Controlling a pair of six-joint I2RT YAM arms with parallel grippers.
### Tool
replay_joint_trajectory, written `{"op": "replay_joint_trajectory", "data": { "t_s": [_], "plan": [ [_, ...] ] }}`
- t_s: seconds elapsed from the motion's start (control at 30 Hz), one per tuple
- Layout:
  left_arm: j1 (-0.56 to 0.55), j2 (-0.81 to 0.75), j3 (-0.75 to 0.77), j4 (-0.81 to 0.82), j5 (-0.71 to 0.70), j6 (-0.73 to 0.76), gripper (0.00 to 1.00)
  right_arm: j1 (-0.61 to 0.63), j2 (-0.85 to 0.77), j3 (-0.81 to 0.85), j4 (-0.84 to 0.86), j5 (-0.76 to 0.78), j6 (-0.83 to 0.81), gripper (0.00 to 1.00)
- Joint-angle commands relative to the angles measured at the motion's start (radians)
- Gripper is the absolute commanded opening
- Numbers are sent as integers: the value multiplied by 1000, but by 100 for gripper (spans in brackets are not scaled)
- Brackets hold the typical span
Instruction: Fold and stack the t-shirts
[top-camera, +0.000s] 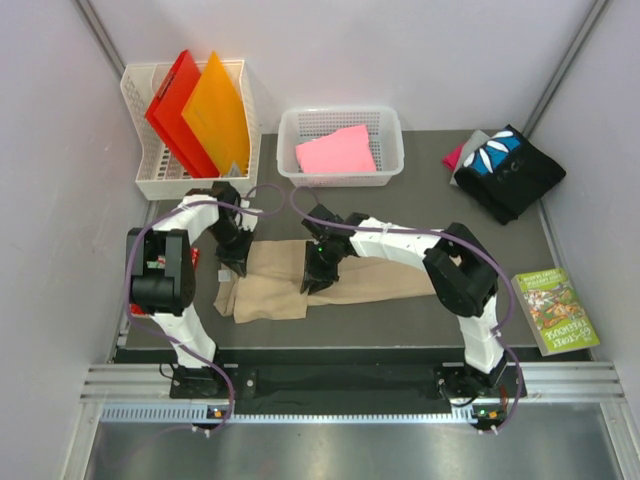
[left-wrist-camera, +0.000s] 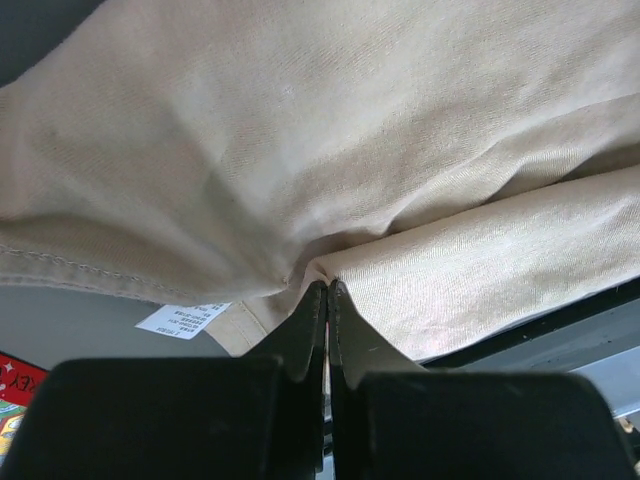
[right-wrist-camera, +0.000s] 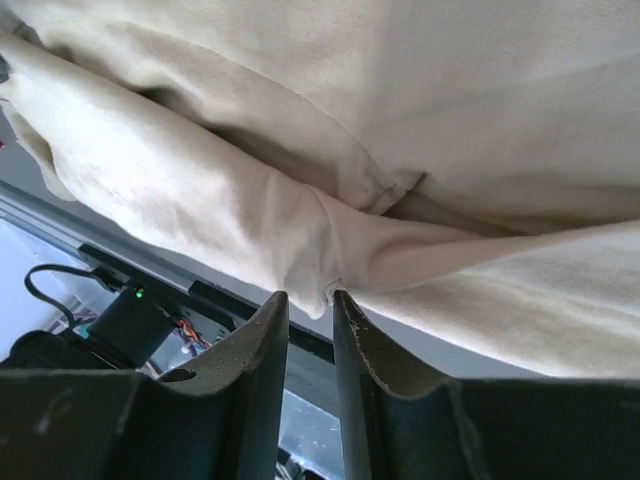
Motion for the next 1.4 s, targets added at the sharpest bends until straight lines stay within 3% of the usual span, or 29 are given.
{"op": "replay_joint_trajectory", "data": {
  "t_s": [0.0,0.17,0.53,0.7,1.37],
  "plan": [
    [5,-43,33,-22,18,5,0,11,-78,18,-14,27,-3,24],
    [7,-48,38,-24,20,3,0,10,-58,22,-2,35,-2,15],
    [14,-66,23,-27,23,6,0,7,-43,-22,41,27,10,14],
    [16,-66,23,-25,24,5,0,7,-41,-36,66,36,18,0],
    [19,-10,172,-102,41,2,0,-82,-43,129,18,39,-51,0]
  ]
}}
